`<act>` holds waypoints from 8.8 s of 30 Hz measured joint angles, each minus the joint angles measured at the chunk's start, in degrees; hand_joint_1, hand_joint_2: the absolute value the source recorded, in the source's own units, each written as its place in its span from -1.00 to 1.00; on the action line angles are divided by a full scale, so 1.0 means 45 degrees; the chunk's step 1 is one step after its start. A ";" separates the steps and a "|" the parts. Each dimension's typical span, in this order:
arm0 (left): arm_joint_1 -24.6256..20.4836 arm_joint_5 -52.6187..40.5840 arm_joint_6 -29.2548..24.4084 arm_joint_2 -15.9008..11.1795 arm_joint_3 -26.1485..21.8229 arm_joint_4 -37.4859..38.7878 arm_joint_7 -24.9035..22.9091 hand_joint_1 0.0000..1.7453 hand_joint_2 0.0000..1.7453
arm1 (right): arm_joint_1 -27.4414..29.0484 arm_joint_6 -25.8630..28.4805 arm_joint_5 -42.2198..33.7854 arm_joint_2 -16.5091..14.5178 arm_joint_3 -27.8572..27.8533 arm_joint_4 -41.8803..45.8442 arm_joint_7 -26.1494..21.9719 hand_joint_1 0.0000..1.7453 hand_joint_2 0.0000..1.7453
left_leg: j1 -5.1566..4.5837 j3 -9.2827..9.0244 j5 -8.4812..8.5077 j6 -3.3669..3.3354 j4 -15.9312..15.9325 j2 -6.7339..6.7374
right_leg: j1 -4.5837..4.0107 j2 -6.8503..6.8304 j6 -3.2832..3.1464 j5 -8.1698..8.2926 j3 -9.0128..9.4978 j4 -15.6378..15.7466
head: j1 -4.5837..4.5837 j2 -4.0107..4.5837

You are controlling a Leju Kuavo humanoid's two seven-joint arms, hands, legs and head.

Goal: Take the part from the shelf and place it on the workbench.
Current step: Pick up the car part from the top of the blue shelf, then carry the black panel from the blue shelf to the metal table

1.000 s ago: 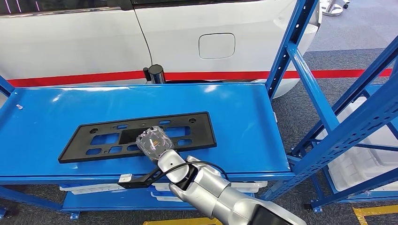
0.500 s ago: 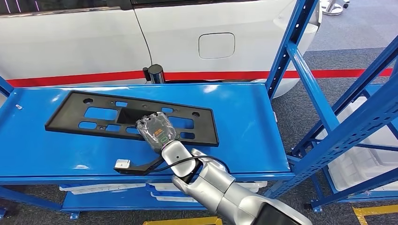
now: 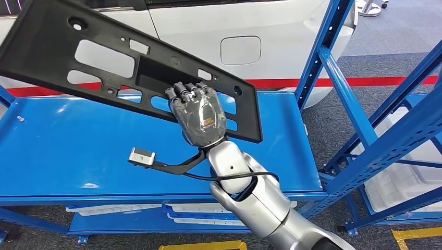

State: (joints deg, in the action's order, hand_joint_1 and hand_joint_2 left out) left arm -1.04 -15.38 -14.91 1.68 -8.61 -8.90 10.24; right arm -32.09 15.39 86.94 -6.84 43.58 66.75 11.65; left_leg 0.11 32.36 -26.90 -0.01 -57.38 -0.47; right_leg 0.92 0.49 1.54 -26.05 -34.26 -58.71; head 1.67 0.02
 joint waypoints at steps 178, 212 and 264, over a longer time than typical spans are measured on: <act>0.0089 -0.0187 0.0922 -0.0022 -0.1368 -0.0165 0.0614 -1.00 1.00 | 0.4862 -0.4796 -1.9641 0.1672 -0.1822 0.5890 -0.8525 1.00 1.00 | 0.0076 0.1949 -0.1107 0.0105 -0.3066 -0.0029 | 0.0025 -0.0414 -0.0372 -0.0363 0.0810 0.0398 | -0.0157 0.0000; 0.0197 -0.0249 0.1219 -0.0035 -0.1390 -0.0170 0.0771 -1.00 1.00 | 0.4613 -0.5123 -1.9700 0.1458 -0.1766 0.5331 -0.8534 1.00 1.00 | 0.0219 0.1993 -0.0373 0.0180 -0.2736 0.0208 | 0.0043 -0.0967 -0.0372 -0.0541 0.0802 0.0230 | -0.0136 0.0000; 0.0353 -0.0333 0.1993 -0.0124 -0.1570 -0.0168 0.0851 -1.00 1.00 | 0.4513 -0.5152 -1.9766 0.1495 -0.1734 0.5110 -0.8500 1.00 1.00 | 0.0056 0.0684 0.0493 -0.0178 -0.0129 -0.1636 | 0.0023 0.0396 -0.0078 -0.0390 0.0479 0.0047 | -0.0009 0.0000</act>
State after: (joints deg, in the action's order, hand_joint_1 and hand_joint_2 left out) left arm 0.55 -16.87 -5.94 1.13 -15.68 -9.65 14.07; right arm -11.78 -7.80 -2.01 -0.11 35.78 89.74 -26.60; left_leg 0.36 35.44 -24.68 -0.81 -57.96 -7.83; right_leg 1.03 2.27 1.19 -27.80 -32.11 -58.50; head 1.63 0.02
